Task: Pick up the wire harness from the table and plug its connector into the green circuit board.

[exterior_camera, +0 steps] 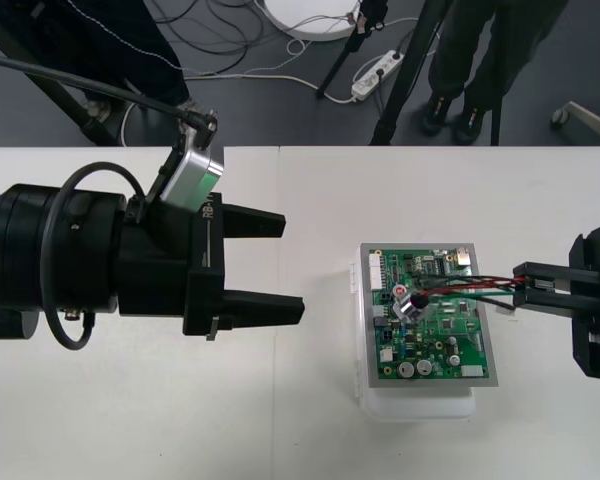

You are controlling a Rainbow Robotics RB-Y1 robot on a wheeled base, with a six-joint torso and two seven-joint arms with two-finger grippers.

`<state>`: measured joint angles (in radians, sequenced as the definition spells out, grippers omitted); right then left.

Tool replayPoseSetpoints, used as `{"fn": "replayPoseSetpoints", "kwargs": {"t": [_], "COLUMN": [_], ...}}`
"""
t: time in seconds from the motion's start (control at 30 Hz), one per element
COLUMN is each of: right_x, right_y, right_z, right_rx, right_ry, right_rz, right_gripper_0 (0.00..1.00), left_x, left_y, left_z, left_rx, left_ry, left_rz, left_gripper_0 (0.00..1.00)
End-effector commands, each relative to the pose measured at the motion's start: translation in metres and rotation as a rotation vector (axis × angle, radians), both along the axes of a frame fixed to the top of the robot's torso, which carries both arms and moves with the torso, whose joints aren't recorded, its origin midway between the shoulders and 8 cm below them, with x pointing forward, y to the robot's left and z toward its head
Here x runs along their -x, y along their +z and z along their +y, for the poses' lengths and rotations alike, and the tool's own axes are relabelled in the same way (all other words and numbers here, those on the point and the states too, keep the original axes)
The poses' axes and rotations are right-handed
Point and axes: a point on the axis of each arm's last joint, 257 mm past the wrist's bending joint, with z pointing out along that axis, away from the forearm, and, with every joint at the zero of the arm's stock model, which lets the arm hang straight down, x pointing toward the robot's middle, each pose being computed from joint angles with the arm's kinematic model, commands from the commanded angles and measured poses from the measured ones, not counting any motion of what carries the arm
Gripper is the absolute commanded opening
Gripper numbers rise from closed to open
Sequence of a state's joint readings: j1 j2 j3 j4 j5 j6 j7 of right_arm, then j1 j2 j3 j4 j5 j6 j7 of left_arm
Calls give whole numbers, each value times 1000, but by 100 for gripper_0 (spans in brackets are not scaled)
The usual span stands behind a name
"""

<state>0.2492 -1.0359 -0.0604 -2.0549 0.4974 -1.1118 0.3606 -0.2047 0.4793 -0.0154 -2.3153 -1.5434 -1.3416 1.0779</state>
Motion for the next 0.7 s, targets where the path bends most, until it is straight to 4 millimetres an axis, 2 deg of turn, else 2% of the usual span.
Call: {"fn": "replayPoseSetpoints", "kwargs": {"t": [0.03,0.3,0.7], "right_x": [-7,-7,-3], "right_y": [22,28,20], "right_z": [9,22,43], "right_rx": [-30,-40,14], "right_ry": [9,12,6], "right_rz": [-96,-169,-232], "right_gripper_0": [0,0,0], "left_x": [1,5,-9], "left_y": [24,19,12], "left_z": [-16,-29,-45], "left_rx": [65,134,157], "left_ry": [-56,-125,-202], "left_rz": [-181,-231,-389], "left_gripper_0": [98,97,98]}}
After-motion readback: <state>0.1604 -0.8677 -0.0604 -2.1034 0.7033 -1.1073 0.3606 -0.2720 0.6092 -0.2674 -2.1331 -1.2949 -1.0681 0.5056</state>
